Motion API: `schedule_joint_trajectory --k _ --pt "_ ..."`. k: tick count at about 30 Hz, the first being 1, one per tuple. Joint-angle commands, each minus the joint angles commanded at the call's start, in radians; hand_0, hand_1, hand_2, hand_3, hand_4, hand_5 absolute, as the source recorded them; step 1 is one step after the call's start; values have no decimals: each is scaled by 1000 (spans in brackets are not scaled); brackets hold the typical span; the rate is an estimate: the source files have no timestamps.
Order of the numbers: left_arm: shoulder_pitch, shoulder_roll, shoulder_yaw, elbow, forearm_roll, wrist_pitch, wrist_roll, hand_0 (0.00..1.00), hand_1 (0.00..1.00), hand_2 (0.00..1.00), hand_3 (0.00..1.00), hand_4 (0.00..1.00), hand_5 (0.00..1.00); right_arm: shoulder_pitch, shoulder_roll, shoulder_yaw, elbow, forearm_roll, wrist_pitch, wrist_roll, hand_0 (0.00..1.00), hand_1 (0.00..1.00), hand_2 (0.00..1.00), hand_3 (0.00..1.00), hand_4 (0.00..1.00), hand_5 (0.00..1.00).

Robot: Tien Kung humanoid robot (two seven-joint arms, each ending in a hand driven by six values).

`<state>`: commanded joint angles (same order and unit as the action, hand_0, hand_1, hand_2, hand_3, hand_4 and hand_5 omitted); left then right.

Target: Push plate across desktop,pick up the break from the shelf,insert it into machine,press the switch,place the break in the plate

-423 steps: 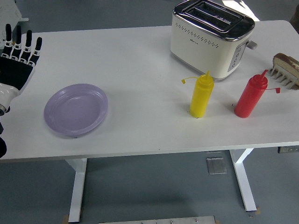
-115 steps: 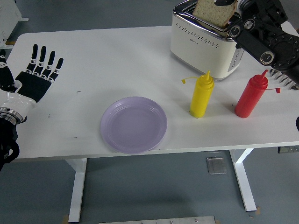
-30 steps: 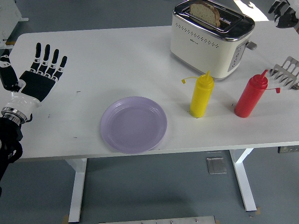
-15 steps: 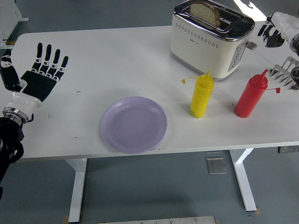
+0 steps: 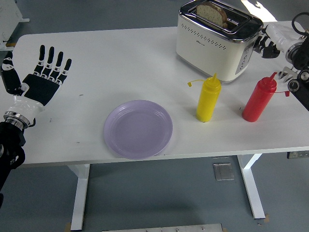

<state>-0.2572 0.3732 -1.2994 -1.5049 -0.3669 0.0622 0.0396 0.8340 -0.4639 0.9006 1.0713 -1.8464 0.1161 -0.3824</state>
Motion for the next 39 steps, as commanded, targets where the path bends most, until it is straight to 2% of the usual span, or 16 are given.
schedule_joint_trajectory --k 20,39 --pt "1 -3 2 -2 -3 0 0 819 758 708 730 812 998 -20 24 -52 -67 7 -42 35 313 434 541 474 204 2" --pt "-4 -4 3 -5 -2 3 -3 808 752 707 732 808 998 -38 58 -60 -114 39 -94 78 300 428 536 472 173 2"
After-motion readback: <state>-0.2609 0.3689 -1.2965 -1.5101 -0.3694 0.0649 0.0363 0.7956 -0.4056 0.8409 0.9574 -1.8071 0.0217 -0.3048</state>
